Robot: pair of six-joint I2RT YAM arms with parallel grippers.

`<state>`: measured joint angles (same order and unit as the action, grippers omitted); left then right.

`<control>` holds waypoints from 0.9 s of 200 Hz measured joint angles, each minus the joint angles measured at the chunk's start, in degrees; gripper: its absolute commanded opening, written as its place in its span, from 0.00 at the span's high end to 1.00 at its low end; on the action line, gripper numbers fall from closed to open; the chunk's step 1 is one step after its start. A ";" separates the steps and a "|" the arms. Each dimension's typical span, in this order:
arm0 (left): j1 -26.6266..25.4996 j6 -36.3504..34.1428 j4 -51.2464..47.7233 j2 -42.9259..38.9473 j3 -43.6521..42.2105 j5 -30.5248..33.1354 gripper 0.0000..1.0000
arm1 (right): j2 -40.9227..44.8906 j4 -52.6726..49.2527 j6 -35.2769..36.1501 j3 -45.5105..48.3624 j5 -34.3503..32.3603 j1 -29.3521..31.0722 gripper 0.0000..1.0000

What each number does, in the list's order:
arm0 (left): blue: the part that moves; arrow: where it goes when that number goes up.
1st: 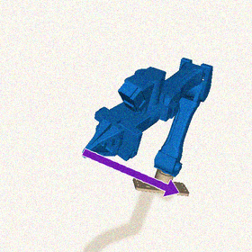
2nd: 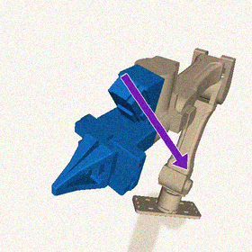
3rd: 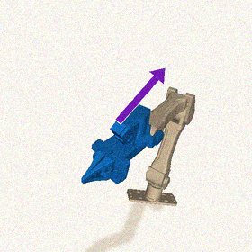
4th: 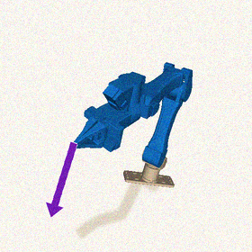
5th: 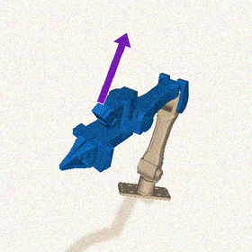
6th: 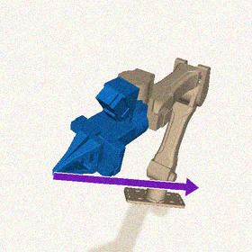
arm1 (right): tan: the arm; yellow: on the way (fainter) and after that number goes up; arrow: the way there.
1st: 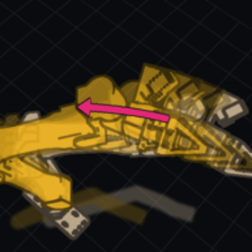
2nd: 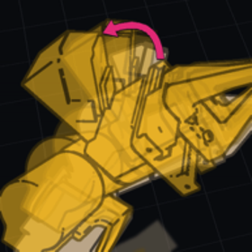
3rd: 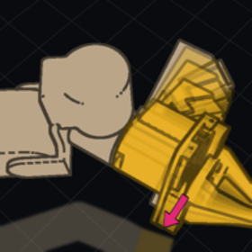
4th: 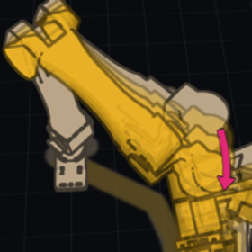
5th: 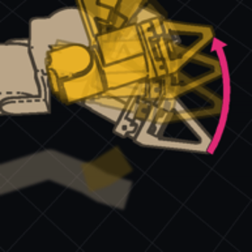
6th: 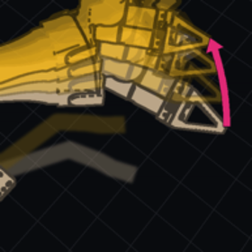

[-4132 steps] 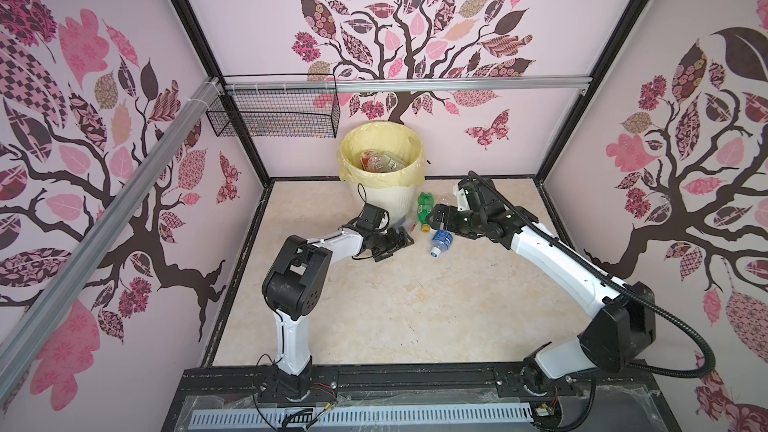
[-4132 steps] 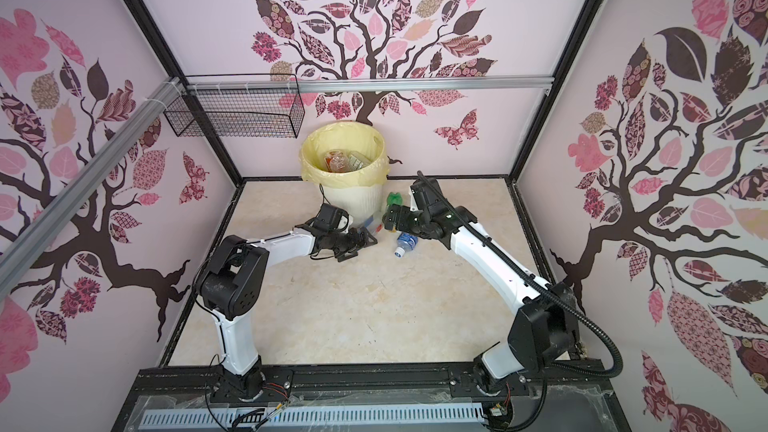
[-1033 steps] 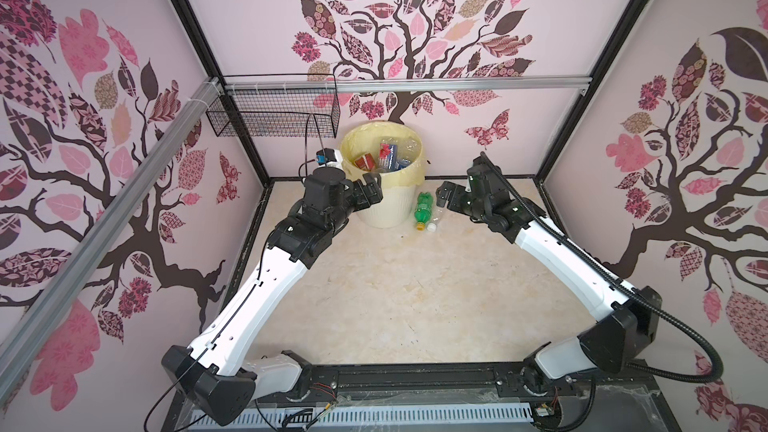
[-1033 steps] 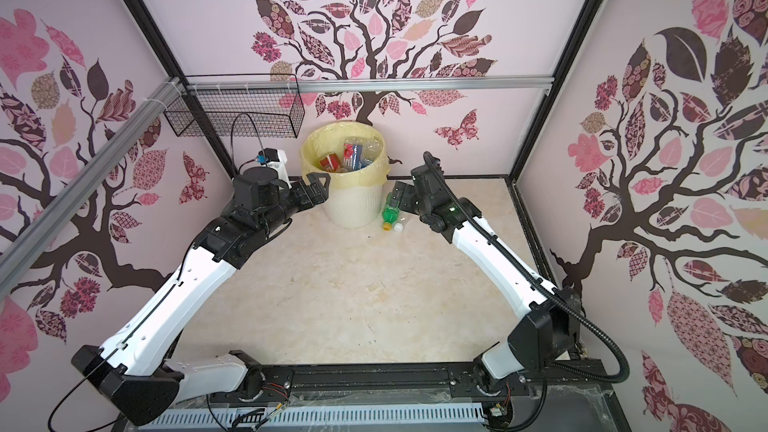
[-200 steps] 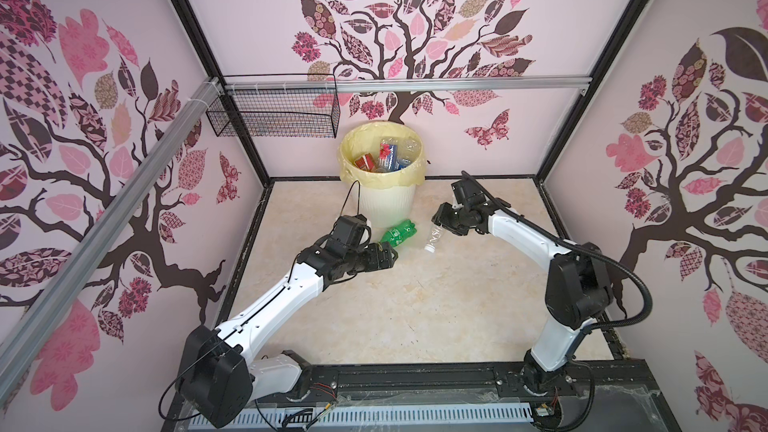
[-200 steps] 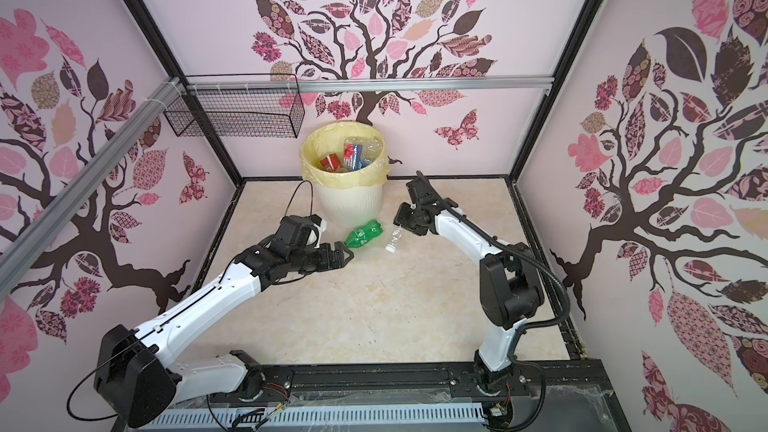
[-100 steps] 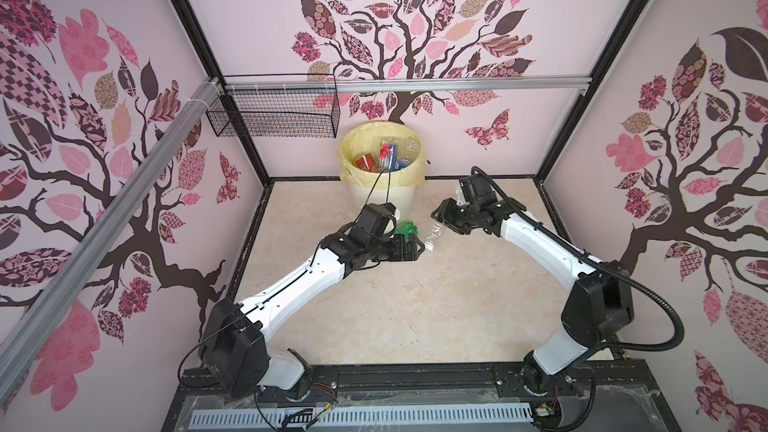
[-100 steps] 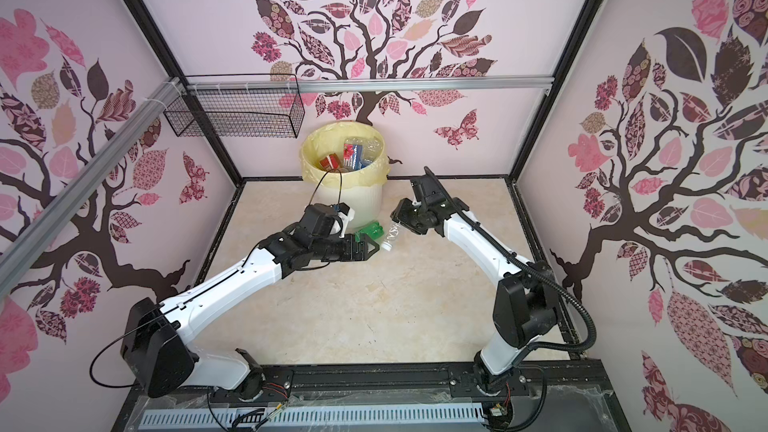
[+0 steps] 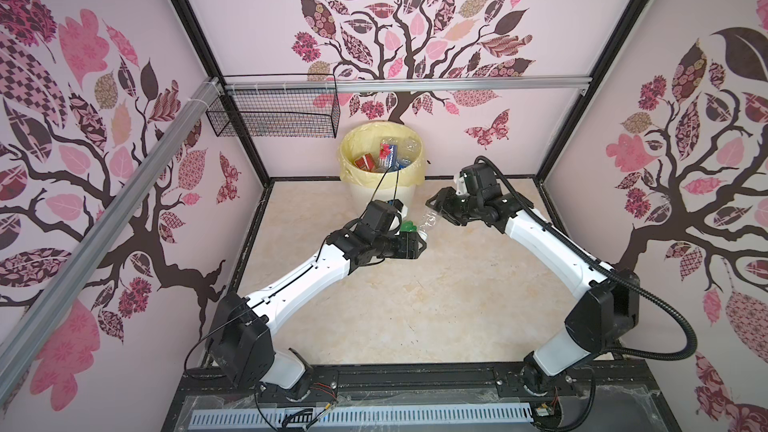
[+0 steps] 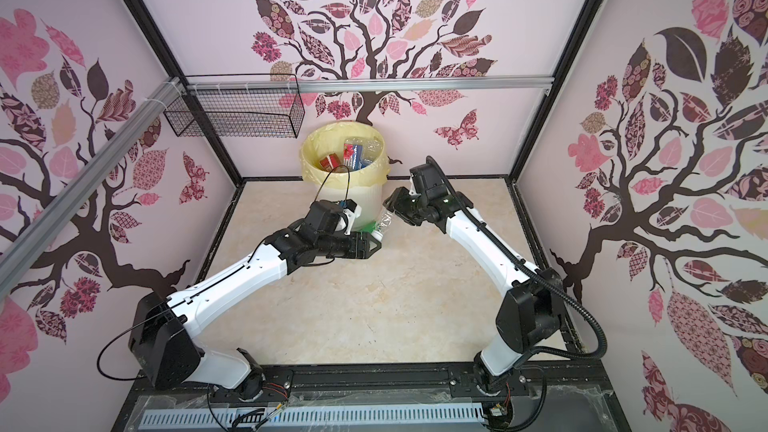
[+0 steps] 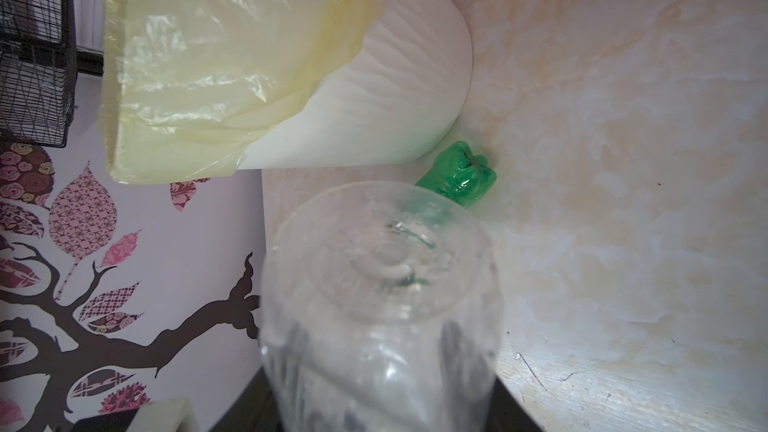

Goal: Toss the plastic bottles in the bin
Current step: 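Bring the clear bottle to the left gripper and grasp its white cap, then raise the clear bottle over the bin with the left gripper while the right releases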

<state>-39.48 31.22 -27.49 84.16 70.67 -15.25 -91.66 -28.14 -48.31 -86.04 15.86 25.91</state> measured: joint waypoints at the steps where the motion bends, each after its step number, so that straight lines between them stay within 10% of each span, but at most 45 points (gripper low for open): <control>1: 0.00 0.04 -0.02 0.02 0.07 0.00 0.34 | 0.00 0.02 -0.02 -0.02 0.00 0.04 0.48; 133: -0.26 0.04 2.16 2.93 4.63 -1.40 0.74 | 0.07 -0.79 -0.83 -2.78 0.81 1.40 0.48; 180: -0.31 -0.92 0.52 1.64 4.76 0.39 0.80 | 0.07 -0.72 -1.29 -2.84 1.44 1.42 0.34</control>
<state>-39.79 30.30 -26.96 85.80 75.44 -14.85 -91.59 -28.86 -49.60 -88.88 17.30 27.33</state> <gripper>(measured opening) 0.335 0.629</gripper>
